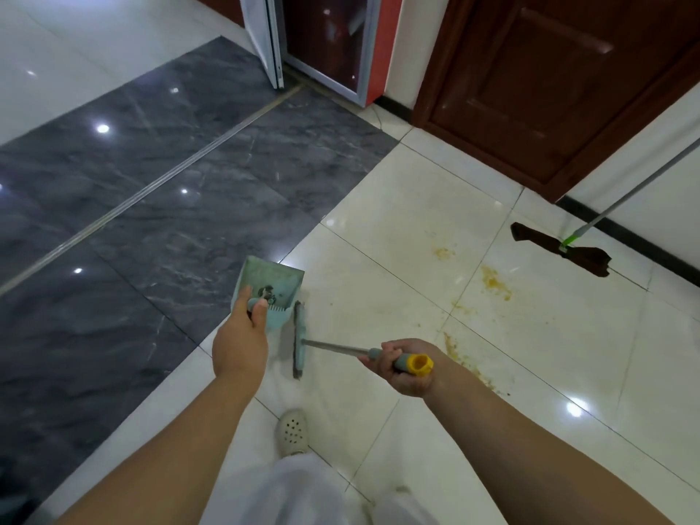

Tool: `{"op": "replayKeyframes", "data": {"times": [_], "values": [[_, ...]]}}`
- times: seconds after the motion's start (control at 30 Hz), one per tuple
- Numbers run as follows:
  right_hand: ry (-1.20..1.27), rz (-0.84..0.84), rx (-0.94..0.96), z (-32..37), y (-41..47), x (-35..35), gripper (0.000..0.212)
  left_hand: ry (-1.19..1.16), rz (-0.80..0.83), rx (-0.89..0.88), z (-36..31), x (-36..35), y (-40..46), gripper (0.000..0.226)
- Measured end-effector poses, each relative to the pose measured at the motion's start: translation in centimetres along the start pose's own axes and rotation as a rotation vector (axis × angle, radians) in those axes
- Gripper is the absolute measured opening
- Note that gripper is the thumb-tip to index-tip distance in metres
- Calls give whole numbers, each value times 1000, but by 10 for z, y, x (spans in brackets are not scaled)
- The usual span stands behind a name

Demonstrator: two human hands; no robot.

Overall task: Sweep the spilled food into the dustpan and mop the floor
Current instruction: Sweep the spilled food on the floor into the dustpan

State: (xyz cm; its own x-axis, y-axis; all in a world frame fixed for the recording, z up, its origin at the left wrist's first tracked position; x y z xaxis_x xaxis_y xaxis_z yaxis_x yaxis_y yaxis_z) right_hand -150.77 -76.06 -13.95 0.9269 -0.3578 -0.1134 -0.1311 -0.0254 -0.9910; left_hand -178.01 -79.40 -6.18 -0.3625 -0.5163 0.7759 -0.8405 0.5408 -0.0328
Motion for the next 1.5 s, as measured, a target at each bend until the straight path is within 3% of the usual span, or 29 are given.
{"op": "replayKeyframes", "data": {"times": [0.27, 0.43, 0.53, 0.63, 0.77, 1.03, 1.17, 1.33, 1.5], "values": [[2, 23, -40, -26, 36, -111, 16, 105, 22, -28, 21, 9, 84, 48], [98, 17, -2, -4, 51, -124, 12, 112, 51, -27, 23, -1, 99, 48], [186, -11, 3, 23, 54, -114, 29, 131, 73, -38, 19, -10, 100, 49], [243, -37, 7, 48, 53, -97, 46, 118, 114, -50, 9, -23, 97, 48], [331, -44, 28, 81, 46, -71, 48, 112, 123, -55, -7, -41, 91, 47], [567, -63, 114, 155, 12, 12, 36, 131, 198, -122, -65, -93, 63, 47], [653, -50, 151, 179, -8, 65, 15, 108, 232, -209, -104, -116, 45, 46], [797, -96, 161, 191, -23, 134, 45, 111, 294, -290, -147, -144, 23, 45], [896, -136, 233, 188, -38, 192, 47, 104, 334, -356, -178, -161, 3, 47]]}}
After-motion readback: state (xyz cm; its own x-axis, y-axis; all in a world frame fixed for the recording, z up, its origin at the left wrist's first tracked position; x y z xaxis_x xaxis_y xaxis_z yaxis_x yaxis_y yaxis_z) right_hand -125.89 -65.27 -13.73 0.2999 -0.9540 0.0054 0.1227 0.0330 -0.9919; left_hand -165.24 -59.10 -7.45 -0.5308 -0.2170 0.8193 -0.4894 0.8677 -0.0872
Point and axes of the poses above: each hand's wrist, its own y-axis towards the middle knuckle, its own x-axis out of the back of the hand, z = x × y, the point moved 10 cm from there along y, towards the middle knuckle, and after that the axes turned 13 degrees about -z, right-handed, at the moved point
